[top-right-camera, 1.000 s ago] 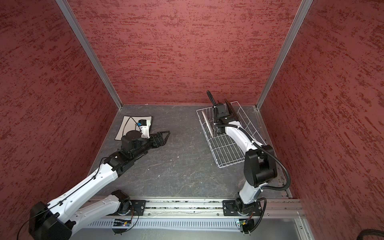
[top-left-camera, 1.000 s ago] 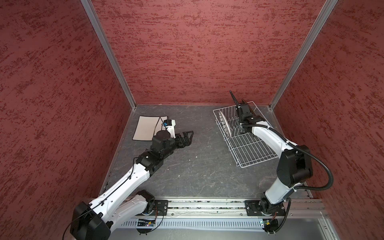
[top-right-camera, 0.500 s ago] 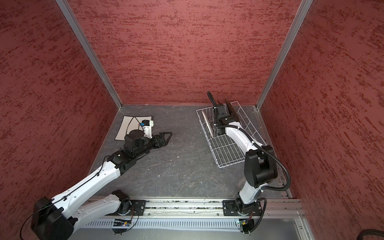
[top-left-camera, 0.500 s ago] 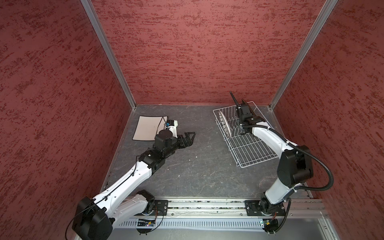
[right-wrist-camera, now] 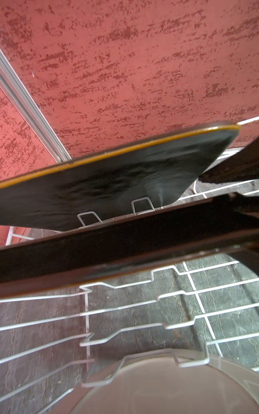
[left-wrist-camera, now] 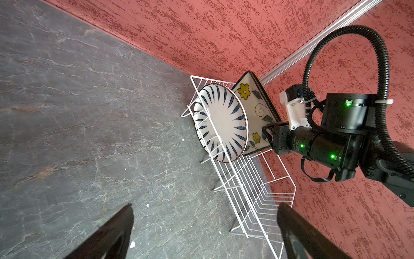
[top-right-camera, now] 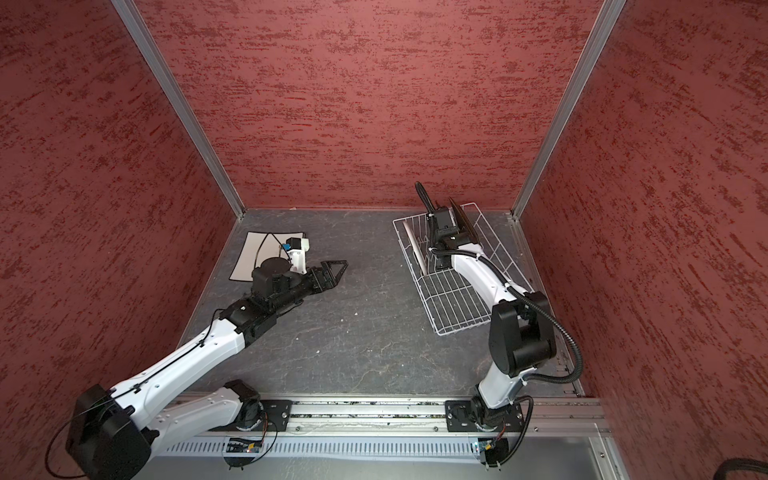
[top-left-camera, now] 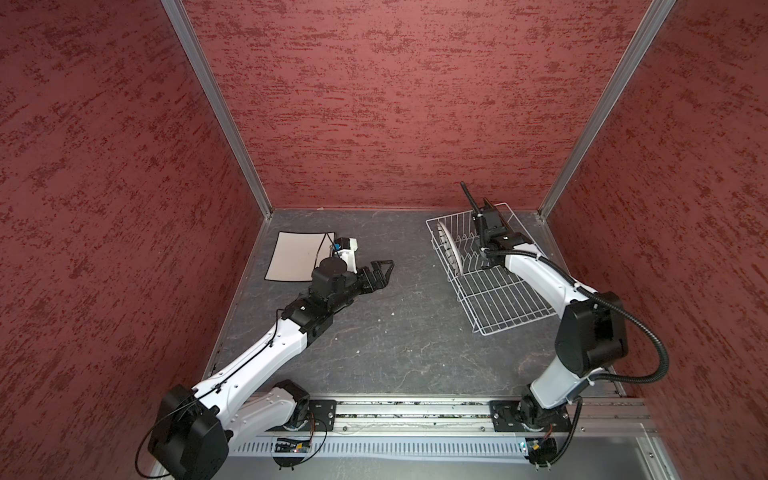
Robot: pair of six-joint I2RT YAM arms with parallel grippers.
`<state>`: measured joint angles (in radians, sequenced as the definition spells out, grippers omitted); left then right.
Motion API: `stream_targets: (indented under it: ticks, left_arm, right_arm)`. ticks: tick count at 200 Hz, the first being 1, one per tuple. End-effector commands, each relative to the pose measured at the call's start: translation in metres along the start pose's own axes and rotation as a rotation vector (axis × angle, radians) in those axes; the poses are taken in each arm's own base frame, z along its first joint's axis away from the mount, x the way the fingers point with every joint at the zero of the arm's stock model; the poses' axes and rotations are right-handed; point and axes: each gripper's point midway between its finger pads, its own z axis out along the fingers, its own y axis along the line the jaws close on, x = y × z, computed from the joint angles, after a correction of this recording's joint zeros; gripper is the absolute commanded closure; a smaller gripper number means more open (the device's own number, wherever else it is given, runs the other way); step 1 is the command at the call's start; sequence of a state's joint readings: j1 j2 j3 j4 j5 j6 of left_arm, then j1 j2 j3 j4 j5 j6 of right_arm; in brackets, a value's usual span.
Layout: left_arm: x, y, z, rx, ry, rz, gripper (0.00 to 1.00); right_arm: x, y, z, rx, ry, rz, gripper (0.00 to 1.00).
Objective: Unload the plates from the dish rack
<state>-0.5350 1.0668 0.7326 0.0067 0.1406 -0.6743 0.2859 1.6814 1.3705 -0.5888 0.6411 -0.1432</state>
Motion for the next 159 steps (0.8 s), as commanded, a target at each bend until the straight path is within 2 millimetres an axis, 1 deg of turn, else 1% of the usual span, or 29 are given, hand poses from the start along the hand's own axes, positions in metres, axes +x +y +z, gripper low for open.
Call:
stream_targets:
  ticks: [1, 39, 76, 159]
  left_arm:
    - [0.0005, -0.0069, 0.0013, 0.029, 0.009, 0.02, 0.0]
    - [-0.002, -0.0038, -0.0019, 0.025, 0.001, 0.022, 0.0]
    - [0.0, -0.0052, -0.002, 0.039, 0.013, 0.019, 0.0]
    - [0.0003, -0.0042, -0.0019, 0.036, 0.015, 0.018, 0.01]
  right_arm:
    - [0.002, -0.0076, 0.0016, 0.04, 0.006, -0.011, 0.66]
    - [0.0016, -0.0084, 0.0002, 0.037, 0.003, -0.007, 0.71]
    - [0.0036, -0.0068, 0.0016, 0.035, 0.009, -0.019, 0.71]
    - [0.0057, -0.0046, 0.0022, 0.024, 0.017, -0.023, 0.76]
